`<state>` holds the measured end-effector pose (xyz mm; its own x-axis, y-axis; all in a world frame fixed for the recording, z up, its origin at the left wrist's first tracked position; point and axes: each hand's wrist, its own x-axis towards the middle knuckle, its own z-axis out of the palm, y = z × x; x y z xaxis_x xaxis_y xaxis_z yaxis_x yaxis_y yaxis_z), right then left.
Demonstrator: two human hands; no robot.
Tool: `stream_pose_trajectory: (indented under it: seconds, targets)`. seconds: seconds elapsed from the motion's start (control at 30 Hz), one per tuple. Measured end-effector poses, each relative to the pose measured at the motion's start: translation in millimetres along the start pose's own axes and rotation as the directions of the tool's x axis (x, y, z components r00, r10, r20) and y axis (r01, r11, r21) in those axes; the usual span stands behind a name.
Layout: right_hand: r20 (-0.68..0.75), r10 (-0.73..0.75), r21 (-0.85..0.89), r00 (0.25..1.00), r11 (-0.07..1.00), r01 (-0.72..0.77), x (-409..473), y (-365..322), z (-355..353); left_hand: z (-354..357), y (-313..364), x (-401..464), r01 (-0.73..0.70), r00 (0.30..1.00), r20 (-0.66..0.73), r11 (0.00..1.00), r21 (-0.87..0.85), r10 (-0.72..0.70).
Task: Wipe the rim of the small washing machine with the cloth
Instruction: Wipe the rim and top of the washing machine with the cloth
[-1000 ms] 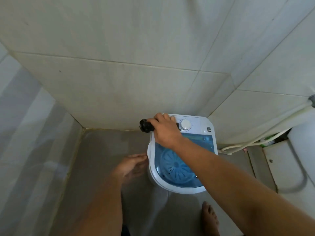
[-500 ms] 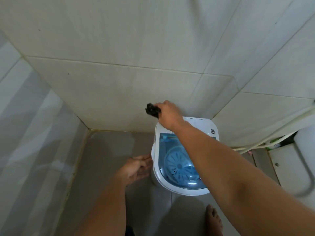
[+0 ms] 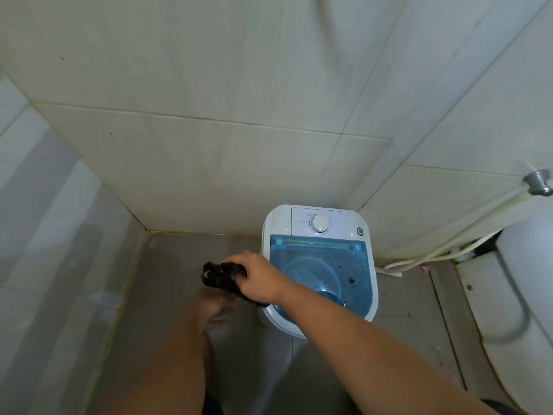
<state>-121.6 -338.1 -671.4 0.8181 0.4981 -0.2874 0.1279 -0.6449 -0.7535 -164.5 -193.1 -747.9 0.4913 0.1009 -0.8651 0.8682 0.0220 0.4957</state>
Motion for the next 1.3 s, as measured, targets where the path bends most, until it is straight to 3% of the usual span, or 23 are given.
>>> stream_pose_trajectory:
  seconds: [0.1,0.17,0.27,0.33,0.4,0.5,0.6,0.63,0.77,0.83,0.93,1.0,1.07,1.1,1.17,1.23,1.3]
  targets:
    - [-0.043,0.090,0.123,0.995,0.989,-0.084,-18.6,-3.0,-25.4,8.2,10.0,-19.4,-0.050,0.999,-0.021,0.999,0.013,0.050]
    - [-0.176,0.114,-0.024,0.978,0.992,-0.121,-20.0,11.9,-52.3,17.2,18.4,-30.4,-0.102,0.994,0.029,0.995,0.025,0.101]
    - [-0.342,0.217,-0.289,0.914,0.902,-0.322,-19.9,39.3,-92.7,35.1,24.6,-40.4,-0.170,0.982,0.088,0.985,0.025,0.167]
    - [-0.373,0.277,-0.365,0.886,0.833,-0.415,-17.7,50.9,-103.8,44.5,25.1,-44.0,-0.221,0.971,0.102,0.974,0.054,0.215]
    - [-0.368,0.249,-0.450,0.896,0.795,-0.406,-20.0,50.6,-99.9,48.4,25.4,-43.0,-0.248,0.966,0.093,0.966,0.073,0.240]
    - [-0.208,0.115,-0.550,0.971,0.807,-0.213,-26.0,48.7,-75.8,46.8,28.6,-39.4,-0.240,0.966,0.115,0.969,0.063,0.232]
    - [0.090,0.123,-0.426,0.988,0.902,-0.073,-14.3,41.7,-87.2,41.8,30.9,-32.7,-0.236,0.962,0.155,0.970,0.055,0.226]
    - [0.103,0.122,-0.424,0.987,0.903,-0.067,-3.1,39.9,-98.6,40.3,31.6,-30.8,-0.237,0.960,0.164,0.970,0.057,0.226]
    - [-0.114,0.120,-0.595,0.986,0.787,-0.165,44.5,29.9,-139.8,39.4,32.2,-24.4,-0.250,0.954,0.181,0.967,0.045,0.238]
    - [-0.115,0.180,-0.683,0.977,0.699,-0.209,59.6,20.5,-143.6,39.5,32.3,-23.7,-0.252,0.953,0.184,0.967,0.036,0.241]
    - [0.030,0.219,-0.822,0.975,0.560,-0.101,63.3,3.7,-127.6,38.9,32.3,-21.2,-0.259,0.951,0.191,0.965,0.050,0.245]
    - [0.218,0.284,-0.817,0.934,0.576,0.016,59.4,-8.1,-119.1,37.8,32.9,-19.9,-0.255,0.950,0.201,0.965,0.064,0.237]
    - [0.336,0.341,-0.750,0.878,0.660,0.031,59.6,-17.8,-126.3,36.6,32.5,-19.4,-0.255,0.948,0.215,0.964,0.071,0.235]
    - [0.318,0.327,-0.695,0.890,0.719,-0.016,63.4,-18.4,-135.7,36.2,32.5,-19.2,-0.253,0.947,0.220,0.965,0.070,0.232]
    - [0.142,0.273,-0.605,0.952,0.785,-0.135,72.8,-15.1,-157.5,36.0,32.5,-18.2,-0.256,0.944,0.229,0.965,0.059,0.236]
    - [-0.033,0.232,-0.631,0.972,0.750,-0.200,81.2,-5.5,-167.1,35.9,32.0,-17.0,-0.260,0.943,0.229,0.964,0.048,0.242]
    - [-0.061,0.261,-0.701,0.964,0.676,-0.227,83.2,2.3,-159.2,35.1,31.4,-16.4,-0.259,0.943,0.229,0.964,0.059,0.240]
